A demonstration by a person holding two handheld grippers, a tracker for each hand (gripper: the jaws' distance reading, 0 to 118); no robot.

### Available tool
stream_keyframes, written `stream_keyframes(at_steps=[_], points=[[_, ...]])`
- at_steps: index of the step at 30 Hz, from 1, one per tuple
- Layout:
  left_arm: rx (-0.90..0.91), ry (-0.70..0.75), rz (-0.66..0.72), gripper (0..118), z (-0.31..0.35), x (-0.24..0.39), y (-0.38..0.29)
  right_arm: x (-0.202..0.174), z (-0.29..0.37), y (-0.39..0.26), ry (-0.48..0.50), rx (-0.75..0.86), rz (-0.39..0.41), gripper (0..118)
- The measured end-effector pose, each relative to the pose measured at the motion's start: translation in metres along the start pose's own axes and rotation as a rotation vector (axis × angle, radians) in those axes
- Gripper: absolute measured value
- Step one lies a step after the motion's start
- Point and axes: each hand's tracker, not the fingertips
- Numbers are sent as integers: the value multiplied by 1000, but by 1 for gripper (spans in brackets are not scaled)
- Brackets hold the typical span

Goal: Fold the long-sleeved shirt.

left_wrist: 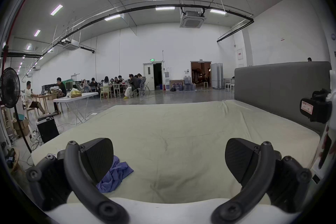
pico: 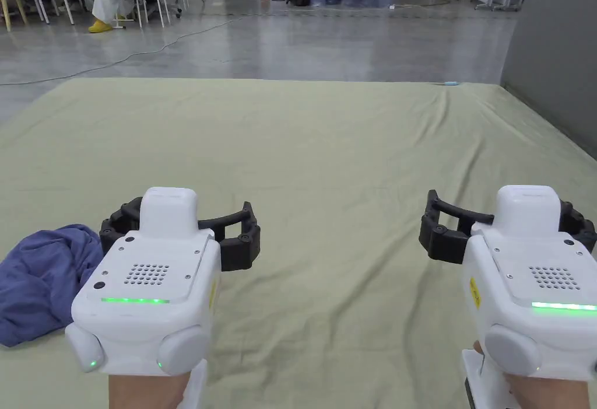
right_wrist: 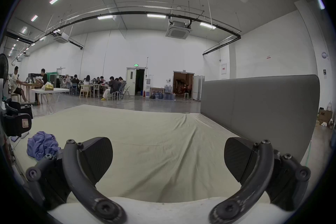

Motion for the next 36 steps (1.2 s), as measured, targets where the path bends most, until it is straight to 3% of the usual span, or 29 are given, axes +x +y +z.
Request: stream_keyframes(at_steps=[36], points=[[-12,2,25,118,-1,1,-8,2,4,-4,-13,13,26,118]])
